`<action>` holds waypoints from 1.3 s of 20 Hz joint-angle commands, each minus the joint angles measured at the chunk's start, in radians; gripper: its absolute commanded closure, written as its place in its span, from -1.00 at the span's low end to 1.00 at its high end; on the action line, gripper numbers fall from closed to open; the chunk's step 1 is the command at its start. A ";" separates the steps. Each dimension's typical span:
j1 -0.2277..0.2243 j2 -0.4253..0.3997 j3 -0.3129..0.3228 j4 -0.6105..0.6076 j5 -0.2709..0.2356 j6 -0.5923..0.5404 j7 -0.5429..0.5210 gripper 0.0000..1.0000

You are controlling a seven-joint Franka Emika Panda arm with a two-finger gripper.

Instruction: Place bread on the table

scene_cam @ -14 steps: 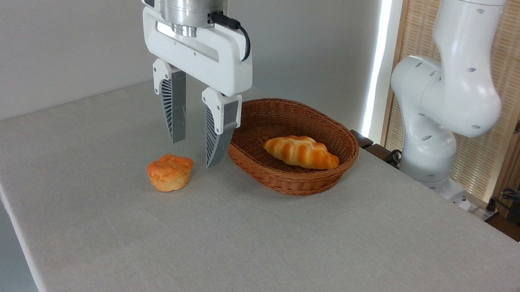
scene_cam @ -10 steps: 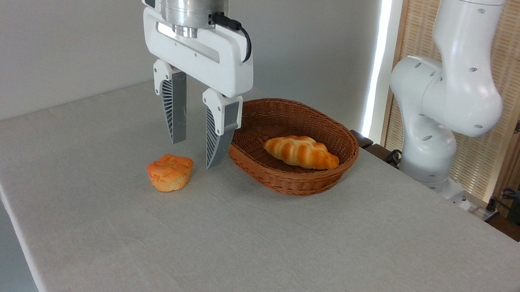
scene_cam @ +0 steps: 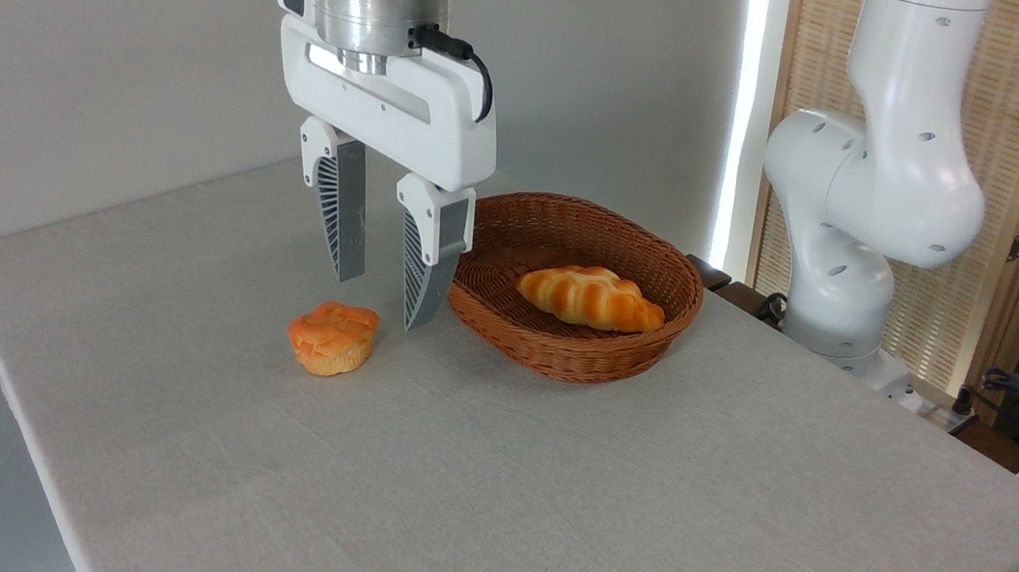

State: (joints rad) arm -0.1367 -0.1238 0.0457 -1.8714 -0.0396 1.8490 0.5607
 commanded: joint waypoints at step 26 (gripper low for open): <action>-0.218 -0.341 0.000 -0.440 -0.016 -0.177 0.614 -1.00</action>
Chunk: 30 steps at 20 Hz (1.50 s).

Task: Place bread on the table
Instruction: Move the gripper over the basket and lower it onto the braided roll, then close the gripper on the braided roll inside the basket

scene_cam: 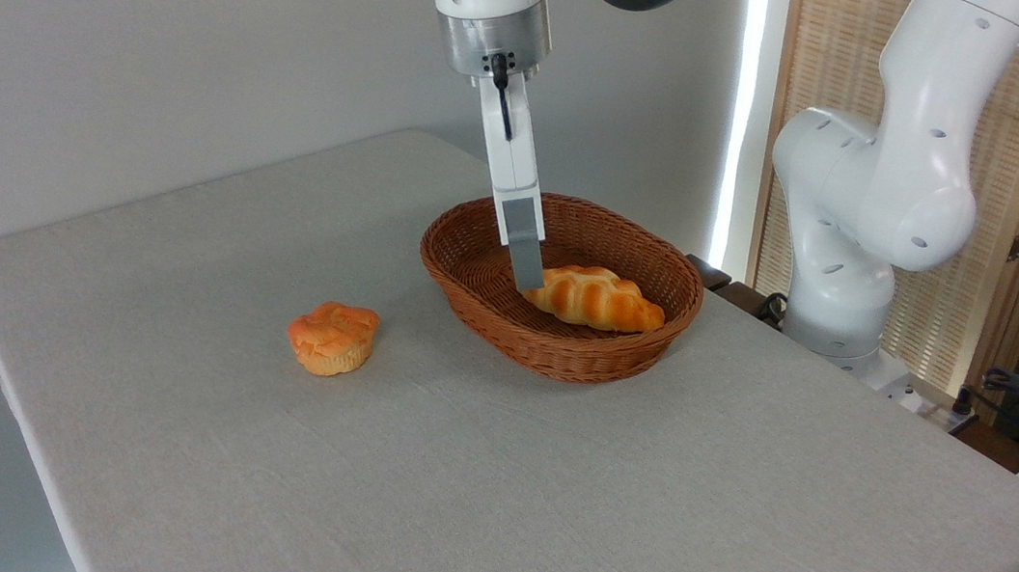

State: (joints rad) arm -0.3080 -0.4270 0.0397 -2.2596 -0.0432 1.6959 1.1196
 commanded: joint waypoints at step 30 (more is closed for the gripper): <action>-0.145 0.080 -0.044 -0.164 0.015 -0.010 0.209 -1.00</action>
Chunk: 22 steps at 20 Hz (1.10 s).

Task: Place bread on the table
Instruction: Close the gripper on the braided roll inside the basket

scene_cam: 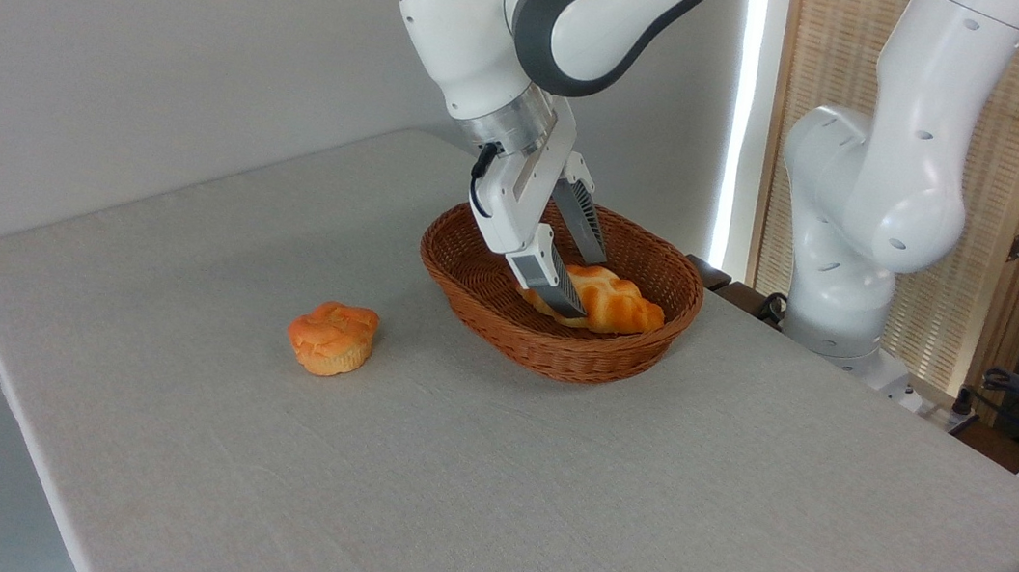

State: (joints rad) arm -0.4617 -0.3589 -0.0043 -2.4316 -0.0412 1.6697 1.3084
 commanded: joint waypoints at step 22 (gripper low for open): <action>0.009 0.018 -0.042 0.009 0.029 0.024 0.019 -0.04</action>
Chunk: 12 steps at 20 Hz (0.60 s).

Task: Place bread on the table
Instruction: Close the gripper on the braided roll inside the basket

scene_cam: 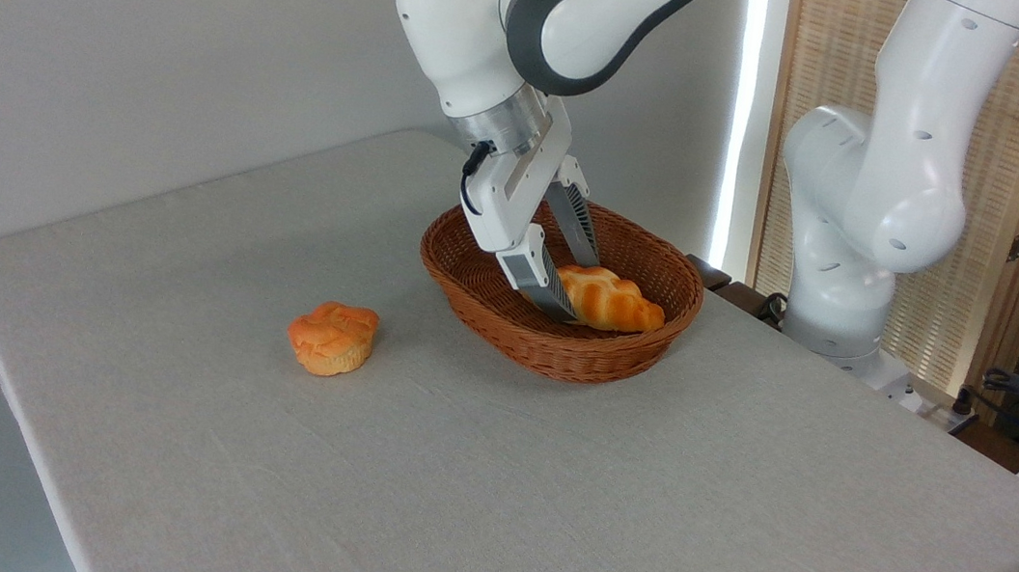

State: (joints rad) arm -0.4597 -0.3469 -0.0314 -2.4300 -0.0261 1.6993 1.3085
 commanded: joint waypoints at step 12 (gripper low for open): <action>0.009 -0.007 -0.015 0.014 0.012 -0.035 0.020 0.08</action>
State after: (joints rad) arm -0.4595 -0.3453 -0.0423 -2.4287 -0.0260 1.6968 1.3085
